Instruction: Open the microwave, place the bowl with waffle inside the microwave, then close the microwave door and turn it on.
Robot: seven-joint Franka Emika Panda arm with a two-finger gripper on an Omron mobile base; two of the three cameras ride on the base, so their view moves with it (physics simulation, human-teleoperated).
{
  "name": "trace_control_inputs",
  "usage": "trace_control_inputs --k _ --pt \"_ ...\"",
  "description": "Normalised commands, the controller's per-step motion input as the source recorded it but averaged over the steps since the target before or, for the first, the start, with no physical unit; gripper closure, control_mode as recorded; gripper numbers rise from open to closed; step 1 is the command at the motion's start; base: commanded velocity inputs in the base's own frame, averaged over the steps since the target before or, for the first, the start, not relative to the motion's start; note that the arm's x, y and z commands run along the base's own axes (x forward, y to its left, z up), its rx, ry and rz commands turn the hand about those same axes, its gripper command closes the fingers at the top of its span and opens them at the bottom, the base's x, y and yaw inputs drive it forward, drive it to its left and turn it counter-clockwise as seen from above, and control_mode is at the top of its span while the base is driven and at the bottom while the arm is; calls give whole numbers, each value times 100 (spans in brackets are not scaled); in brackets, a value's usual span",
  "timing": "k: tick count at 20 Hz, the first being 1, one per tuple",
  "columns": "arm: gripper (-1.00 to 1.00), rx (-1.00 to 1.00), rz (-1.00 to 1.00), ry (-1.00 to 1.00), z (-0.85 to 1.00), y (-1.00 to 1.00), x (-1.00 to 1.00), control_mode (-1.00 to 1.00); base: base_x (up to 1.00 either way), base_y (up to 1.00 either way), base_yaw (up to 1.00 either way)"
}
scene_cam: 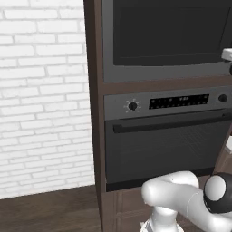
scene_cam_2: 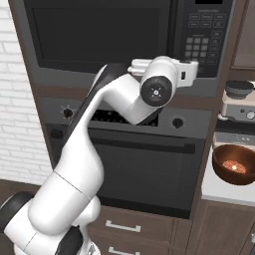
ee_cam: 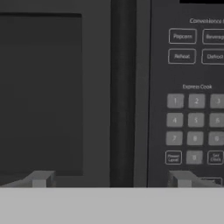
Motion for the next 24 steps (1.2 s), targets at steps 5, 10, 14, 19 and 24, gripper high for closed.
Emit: trace_control_inputs --k 5,10,14,19,24 --pt "-100 0 0 0 0 -15 22 -100 0 0 0" --pt "-100 -1 0 0 0 0 20 -100 0 0 0" --pt "-100 -1 0 0 -3 0 21 -100 0 0 0" --pt "-100 0 0 0 0 0 14 -100 0 0 0" --pt "-100 0 0 0 0 0 21 -100 0 0 0"
